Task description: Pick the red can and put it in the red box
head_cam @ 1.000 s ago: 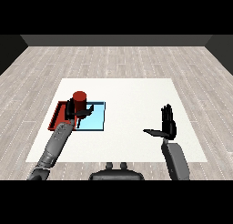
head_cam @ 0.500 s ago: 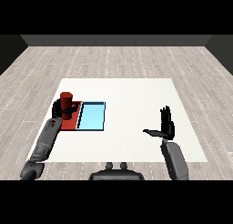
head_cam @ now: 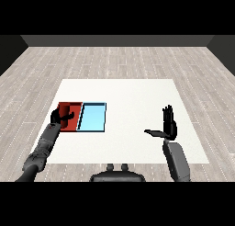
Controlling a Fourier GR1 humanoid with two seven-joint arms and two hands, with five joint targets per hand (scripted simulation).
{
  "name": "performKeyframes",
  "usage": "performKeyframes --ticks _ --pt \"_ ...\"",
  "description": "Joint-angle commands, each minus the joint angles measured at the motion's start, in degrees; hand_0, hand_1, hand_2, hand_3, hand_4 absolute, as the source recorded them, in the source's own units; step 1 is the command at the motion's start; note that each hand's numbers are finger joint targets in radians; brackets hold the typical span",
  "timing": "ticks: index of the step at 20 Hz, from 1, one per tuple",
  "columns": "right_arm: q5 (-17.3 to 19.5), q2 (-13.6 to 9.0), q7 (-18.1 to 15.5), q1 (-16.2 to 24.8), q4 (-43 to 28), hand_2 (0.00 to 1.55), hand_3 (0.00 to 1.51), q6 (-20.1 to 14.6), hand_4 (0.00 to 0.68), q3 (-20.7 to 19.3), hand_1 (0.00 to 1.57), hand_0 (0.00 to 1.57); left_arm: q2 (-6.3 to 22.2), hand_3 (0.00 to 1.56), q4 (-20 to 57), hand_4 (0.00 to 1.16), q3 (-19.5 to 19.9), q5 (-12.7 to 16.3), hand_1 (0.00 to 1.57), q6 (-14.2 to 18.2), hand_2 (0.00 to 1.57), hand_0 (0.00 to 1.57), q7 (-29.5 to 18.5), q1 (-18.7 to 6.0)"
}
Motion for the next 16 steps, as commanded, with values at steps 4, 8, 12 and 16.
performKeyframes --ticks 4,8,12,16 --pt "0.15 0.14 -3.86 1.94 -0.2 0.0 0.0 1.31 0.0 -0.61 0.0 0.0 -0.05 0.0 13.44 0.71 1.07 -1.8 0.8 0.54 0.75 0.8 3.08 -5.53" --pt "0.18 0.95 -1.41 -0.58 -0.45 0.0 0.0 0.72 0.0 0.13 0.0 0.0 -0.44 0.0 14.63 0.51 2.69 -0.24 0.71 -5.38 0.7 0.71 -1.04 -3.95" --pt "1.67 1.64 -4.66 2.17 -2.09 0.0 0.0 0.9 0.0 1.27 0.0 0.0 2.71 0.0 18.14 0.32 -4.69 -8.07 0.0 -8.53 0.0 0.0 5.38 -7.8" --pt "-0.63 1.15 -4.37 4.74 -4.97 0.0 0.0 3.07 0.0 0.52 0.0 0.0 2.51 0.0 19.76 0.0 -4.54 -8.24 0.0 -9.93 0.0 0.0 9.22 -9.43"
